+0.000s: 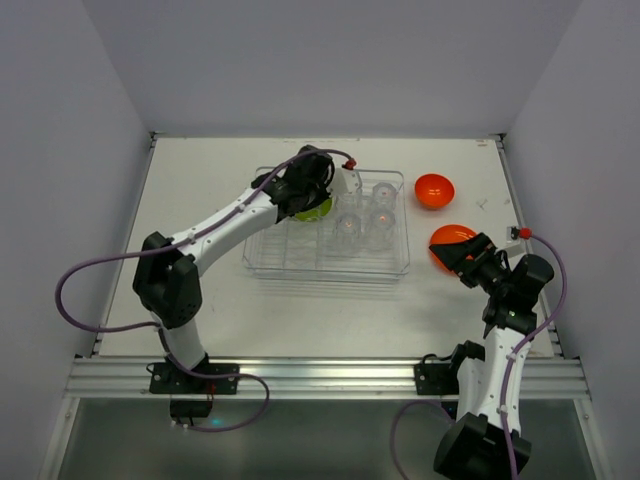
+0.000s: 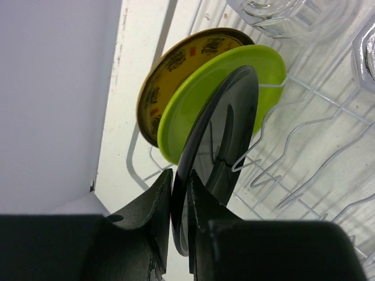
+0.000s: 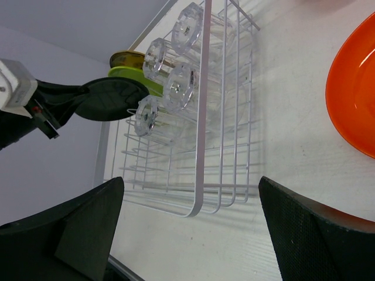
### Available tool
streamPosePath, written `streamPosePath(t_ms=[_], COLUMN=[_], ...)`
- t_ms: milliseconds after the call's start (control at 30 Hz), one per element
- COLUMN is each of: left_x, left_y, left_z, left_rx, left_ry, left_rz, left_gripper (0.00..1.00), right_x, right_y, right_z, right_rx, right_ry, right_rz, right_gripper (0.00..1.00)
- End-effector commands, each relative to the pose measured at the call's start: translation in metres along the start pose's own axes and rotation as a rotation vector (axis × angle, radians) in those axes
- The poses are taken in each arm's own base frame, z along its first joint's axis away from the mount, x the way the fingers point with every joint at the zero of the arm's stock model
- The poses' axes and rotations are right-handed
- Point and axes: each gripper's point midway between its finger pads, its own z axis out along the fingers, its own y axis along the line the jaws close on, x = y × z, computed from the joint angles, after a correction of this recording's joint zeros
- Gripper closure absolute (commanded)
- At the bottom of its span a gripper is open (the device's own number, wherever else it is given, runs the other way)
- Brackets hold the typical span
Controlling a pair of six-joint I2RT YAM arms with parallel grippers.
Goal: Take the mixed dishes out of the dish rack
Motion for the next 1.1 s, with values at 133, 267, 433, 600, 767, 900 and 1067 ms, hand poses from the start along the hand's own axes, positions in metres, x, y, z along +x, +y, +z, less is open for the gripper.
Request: streamPosePath(t_ms=[133, 267, 433, 600, 767, 900, 1067], left_x=[-0.028, -0.044, -0.071, -0.077, -0.091, -0.076, -0.069], left_y=[0.029, 0.035, 0.045, 0.034, -0.027, -0.043, -0.098], left_z=[-0.069, -0.1, -0.149, -0.183, -0.21, -0.227, -0.218], left_rx=[-0.121, -0.127, -0.099, -0.014, 0.309, 0.38, 0.663], left_ry=[-0.091, -0.169, -0.326, -0.45, -0.677, -0.781, -0.792], left_rz=[-0.053, -0.178, -0.538, -0.804, -1.04, -1.224, -1.461], left_gripper=[1.0, 1.0, 1.0, 1.0, 1.0, 1.0, 1.0], right_x=[-0.005, -0.006, -0.002, 0.01, 0.041, 0.049, 0.068], right_y=[0.005, 0.01, 0.021, 0.053, 0.12, 0.141, 0.143], right_z=[-0.001, -0.001, -0.004, -0.01, -0.021, -0.027, -0.011], right_rx=[-0.003, -0.026, -0.087, -0.232, -0.441, -0.458, -0.397], right_ry=[-0.011, -0.004, 0.015, 0.064, 0.157, 0.183, 0.291], right_rz=[-0.033, -0.041, -0.043, -0.103, -0.264, -0.311, -0.316], right_gripper=[0.02, 0.02, 0.04, 0.04, 0.04, 0.1, 0.2])
